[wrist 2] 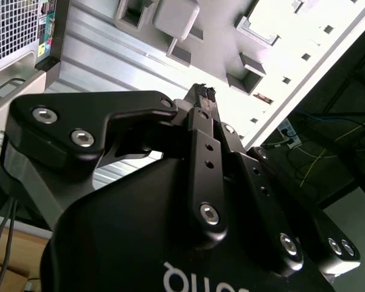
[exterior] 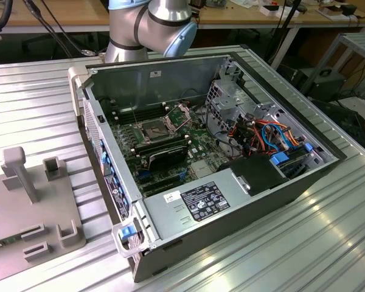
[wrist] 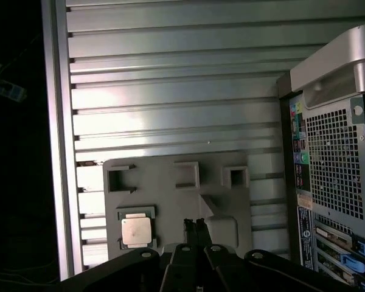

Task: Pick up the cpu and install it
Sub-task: 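Reach for the cpu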

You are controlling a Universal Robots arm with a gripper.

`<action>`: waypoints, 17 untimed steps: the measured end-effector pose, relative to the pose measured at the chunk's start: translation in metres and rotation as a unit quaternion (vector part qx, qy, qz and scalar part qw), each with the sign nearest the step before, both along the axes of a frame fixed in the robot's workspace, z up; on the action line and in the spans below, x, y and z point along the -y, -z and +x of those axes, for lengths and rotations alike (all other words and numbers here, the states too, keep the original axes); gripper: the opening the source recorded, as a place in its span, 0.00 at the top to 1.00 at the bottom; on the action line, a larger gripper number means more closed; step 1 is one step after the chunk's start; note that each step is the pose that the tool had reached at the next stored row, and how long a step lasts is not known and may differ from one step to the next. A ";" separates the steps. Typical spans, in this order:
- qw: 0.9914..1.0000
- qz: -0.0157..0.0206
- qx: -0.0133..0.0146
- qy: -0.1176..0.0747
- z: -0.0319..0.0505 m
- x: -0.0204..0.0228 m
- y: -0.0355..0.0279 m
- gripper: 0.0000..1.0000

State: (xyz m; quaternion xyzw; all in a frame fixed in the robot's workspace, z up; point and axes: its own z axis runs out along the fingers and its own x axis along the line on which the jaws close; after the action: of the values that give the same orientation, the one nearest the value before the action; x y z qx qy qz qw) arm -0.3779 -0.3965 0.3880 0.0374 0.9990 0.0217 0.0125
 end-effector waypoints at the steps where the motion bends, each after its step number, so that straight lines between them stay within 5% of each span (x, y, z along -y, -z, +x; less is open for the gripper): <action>1: 1.000 0.000 0.000 0.000 -0.0001 0.0000 0.0000 0.89; 11: 1.000 0.000 0.000 0.000 -0.0116 0.0094 0.0042 0.89; 17: 1.000 0.000 0.000 0.000 -0.0242 0.0111 0.0177 0.89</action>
State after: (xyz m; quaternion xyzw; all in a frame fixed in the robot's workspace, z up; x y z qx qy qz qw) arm -0.4021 -0.4076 0.3703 0.0374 0.9990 0.0216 0.0125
